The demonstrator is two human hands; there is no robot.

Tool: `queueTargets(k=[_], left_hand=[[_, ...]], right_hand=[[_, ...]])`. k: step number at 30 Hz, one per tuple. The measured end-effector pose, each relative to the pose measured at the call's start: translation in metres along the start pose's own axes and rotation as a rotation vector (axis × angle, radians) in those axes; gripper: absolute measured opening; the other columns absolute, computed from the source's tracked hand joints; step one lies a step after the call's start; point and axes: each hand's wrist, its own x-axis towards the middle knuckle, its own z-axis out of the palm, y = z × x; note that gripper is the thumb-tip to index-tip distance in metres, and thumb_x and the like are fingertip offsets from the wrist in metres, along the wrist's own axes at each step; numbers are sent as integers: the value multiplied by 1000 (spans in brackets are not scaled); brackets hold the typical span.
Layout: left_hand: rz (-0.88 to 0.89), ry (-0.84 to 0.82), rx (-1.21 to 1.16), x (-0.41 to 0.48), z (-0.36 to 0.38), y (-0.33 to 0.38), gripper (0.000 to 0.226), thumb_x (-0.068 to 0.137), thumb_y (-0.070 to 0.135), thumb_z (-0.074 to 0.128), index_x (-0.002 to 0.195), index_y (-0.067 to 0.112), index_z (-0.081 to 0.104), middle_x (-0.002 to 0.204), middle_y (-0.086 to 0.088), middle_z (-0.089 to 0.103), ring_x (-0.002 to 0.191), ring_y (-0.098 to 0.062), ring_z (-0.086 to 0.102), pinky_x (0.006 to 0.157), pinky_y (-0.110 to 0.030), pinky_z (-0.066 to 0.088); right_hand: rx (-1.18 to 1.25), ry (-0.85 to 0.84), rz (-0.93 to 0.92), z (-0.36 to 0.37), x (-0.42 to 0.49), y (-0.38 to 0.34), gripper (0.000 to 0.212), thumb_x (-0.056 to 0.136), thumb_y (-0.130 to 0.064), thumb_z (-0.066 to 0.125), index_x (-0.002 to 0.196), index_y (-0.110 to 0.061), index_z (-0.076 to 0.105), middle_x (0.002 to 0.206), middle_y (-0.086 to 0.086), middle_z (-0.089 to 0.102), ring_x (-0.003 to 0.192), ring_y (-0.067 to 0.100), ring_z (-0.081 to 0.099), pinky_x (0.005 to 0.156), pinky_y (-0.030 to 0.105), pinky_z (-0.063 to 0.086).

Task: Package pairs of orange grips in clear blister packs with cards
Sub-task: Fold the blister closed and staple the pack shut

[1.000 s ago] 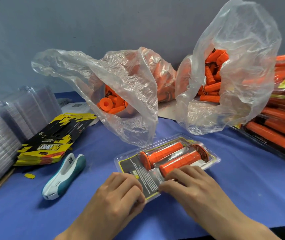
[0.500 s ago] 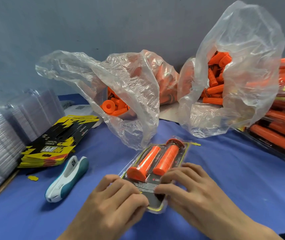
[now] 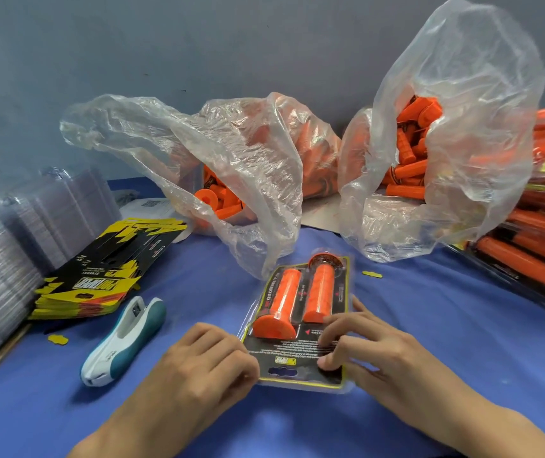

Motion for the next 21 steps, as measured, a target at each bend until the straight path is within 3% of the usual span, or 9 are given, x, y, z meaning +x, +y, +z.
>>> queueTargets(k=[4, 7, 10, 12, 14, 17, 18, 21], left_hand=[[47, 76, -28, 5, -9, 23, 17, 86, 13, 70, 71, 17, 62, 70, 1, 45, 62, -19, 38, 63, -25, 38], [58, 50, 17, 6, 0, 41, 18, 83, 17, 73, 73, 24, 60, 66, 4, 37, 59, -17, 35, 58, -25, 38], [96, 5, 119, 8, 15, 41, 17, 81, 20, 76, 69, 22, 65, 62, 3, 38, 55, -19, 36, 70, -22, 38], [66, 20, 135, 13, 20, 35, 18, 82, 21, 77, 68, 20, 66, 60, 2, 40, 54, -21, 38, 70, -22, 36], [34, 51, 163, 20, 25, 32, 21, 83, 23, 76, 66, 19, 65, 59, 1, 41, 53, -21, 40, 67, -24, 34], [-10, 125, 156, 32, 30, 38, 26, 88, 24, 71, 65, 18, 64, 60, 1, 43, 54, -21, 40, 58, -27, 38], [-27, 158, 140, 36, 31, 40, 25, 89, 23, 71, 66, 18, 65, 60, 1, 44, 55, -21, 40, 58, -28, 40], [-73, 245, 34, 46, 30, 46, 22, 87, 18, 74, 68, 16, 62, 62, 1, 43, 56, -19, 39, 71, -24, 48]], right_hand=[[-47, 3, -1, -8, -1, 7, 27, 90, -7, 67, 101, -32, 64, 129, -18, 57, 136, 5, 43, 110, 22, 35], [-230, -31, -10, -7, 4, 11, 48, 74, 2, 78, 103, -35, 68, 133, -16, 57, 132, 12, 49, 100, 28, 47], [-376, -158, 46, -5, 8, 14, 70, 68, 9, 71, 118, -39, 66, 142, -12, 52, 133, 17, 50, 103, 33, 46], [-441, -155, 29, -7, 3, 13, 79, 59, 7, 71, 125, -37, 63, 140, -8, 55, 127, 19, 55, 100, 34, 48], [-419, -78, -18, -3, -2, 4, 67, 65, -9, 74, 125, -37, 62, 134, -7, 57, 119, 16, 57, 98, 33, 47], [-375, 129, -116, 10, -1, -11, 26, 87, -35, 66, 113, -31, 65, 116, -11, 63, 101, 12, 60, 86, 28, 48], [-357, 196, -120, 12, 1, -14, 18, 92, -36, 62, 105, -26, 69, 109, -10, 65, 93, 13, 62, 80, 27, 50], [-345, 282, -101, 6, 4, -16, 18, 98, -29, 59, 90, -18, 71, 98, -8, 65, 80, 16, 60, 72, 25, 51]])
